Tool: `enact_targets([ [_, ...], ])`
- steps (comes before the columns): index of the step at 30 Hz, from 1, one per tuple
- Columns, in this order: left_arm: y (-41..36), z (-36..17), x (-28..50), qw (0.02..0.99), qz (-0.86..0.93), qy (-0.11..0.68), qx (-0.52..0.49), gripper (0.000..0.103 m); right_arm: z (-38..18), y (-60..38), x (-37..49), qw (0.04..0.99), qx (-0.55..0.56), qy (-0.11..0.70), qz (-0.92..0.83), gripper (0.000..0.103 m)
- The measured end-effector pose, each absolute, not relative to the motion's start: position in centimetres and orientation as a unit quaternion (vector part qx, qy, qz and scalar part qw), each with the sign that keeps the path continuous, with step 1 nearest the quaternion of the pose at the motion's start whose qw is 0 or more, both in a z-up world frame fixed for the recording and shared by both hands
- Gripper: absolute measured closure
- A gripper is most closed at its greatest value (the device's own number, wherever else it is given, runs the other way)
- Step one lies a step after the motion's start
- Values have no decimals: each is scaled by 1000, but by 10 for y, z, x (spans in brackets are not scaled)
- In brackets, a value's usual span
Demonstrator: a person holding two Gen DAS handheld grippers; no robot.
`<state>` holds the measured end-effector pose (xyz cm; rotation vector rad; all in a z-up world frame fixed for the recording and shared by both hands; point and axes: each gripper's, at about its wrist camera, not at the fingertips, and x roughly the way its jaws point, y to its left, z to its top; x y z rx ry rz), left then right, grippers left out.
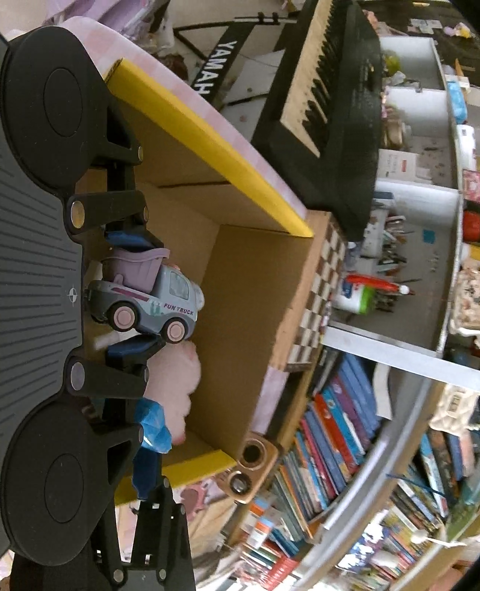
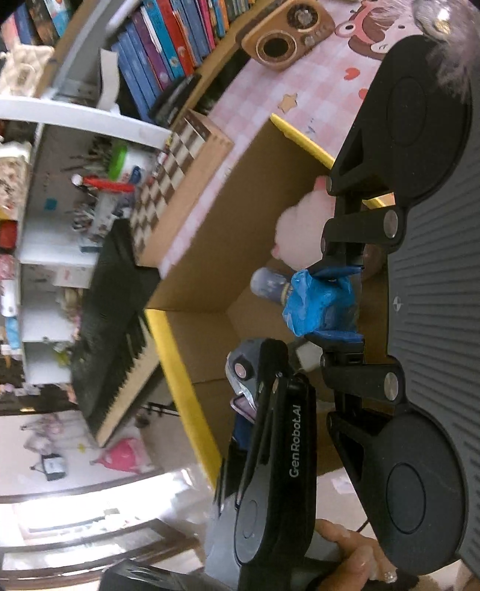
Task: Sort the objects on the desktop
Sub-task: 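Lower the toy car and blue clip into the box and open both tools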
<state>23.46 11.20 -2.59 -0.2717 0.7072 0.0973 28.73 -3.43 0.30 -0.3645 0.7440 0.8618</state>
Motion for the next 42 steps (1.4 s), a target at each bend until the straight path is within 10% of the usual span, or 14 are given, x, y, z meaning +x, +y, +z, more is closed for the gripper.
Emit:
enact_targets([
  [13,102,-36,250,919,40,378,-107,60,-19,-17,294,786,-225,371,441,77],
  [42,94,27,174,958,72,248,-124,22,39,-102,260,906,-73,272,315,57],
])
